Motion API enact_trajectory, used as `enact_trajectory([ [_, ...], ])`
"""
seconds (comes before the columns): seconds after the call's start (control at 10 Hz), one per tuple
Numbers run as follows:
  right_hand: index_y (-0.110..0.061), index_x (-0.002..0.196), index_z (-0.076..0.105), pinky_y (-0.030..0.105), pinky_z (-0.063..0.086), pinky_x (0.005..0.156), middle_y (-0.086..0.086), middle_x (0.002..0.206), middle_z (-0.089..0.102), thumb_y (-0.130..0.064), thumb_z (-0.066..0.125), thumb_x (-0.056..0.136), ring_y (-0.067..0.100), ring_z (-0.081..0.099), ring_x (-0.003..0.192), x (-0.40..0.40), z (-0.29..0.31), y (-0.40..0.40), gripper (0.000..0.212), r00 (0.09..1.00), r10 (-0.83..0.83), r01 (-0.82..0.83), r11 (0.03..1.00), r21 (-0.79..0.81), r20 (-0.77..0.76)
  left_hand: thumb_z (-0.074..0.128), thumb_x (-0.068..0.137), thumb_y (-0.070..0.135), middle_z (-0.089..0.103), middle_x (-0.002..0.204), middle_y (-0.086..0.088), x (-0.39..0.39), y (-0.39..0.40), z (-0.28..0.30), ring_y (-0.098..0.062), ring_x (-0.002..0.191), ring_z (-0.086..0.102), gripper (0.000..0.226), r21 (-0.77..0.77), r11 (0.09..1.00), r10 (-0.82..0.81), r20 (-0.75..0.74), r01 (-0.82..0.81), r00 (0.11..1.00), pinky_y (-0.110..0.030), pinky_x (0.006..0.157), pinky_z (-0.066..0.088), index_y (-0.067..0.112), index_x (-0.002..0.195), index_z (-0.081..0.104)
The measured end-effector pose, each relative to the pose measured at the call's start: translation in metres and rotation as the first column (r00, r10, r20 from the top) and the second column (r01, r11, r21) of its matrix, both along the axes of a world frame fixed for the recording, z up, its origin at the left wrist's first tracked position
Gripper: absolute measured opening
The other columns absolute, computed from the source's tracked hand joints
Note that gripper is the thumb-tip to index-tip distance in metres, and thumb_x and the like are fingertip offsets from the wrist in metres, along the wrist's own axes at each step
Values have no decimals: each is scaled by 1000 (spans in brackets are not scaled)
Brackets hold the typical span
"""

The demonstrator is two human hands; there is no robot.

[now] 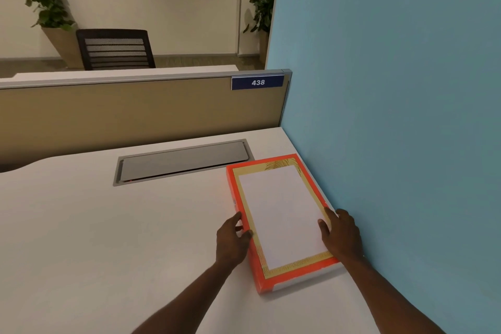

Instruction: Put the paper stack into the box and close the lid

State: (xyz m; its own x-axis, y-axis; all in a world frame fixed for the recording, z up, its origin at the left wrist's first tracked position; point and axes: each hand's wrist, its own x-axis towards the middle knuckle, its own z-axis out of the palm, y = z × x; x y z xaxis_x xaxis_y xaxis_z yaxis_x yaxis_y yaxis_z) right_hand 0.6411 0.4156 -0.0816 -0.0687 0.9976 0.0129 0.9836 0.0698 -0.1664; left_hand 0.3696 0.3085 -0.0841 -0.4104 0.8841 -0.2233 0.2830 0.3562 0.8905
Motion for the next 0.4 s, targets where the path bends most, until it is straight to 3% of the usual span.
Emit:
enact_trajectory([
  [0.2,-16,145,50,47,47,103,15,145,54,-49,53,96,33,50,133,-36,29,-5,60,988,151,-143,976,164,-34,71,94,26,53,156,-9,-17,-7,12,-31,140,54,71,27,999,-30,-143,34,989,-52,113,49,15,157,42],
  [0.3,-18,150,44,47,43,109,12,149,51,-55,48,96,31,48,138,-82,59,-2,66,951,309,-286,912,293,-33,73,93,25,49,159,-12,-50,-6,31,-31,146,48,72,81,996,-22,-267,45,963,-48,116,46,11,157,42],
  [0.4,-19,153,37,47,38,114,10,154,46,-59,41,96,30,41,144,-119,85,2,70,917,398,-370,875,311,-29,73,93,24,50,158,-14,-74,-3,58,-32,147,47,71,168,986,50,-345,9,937,-45,120,42,8,156,44],
])
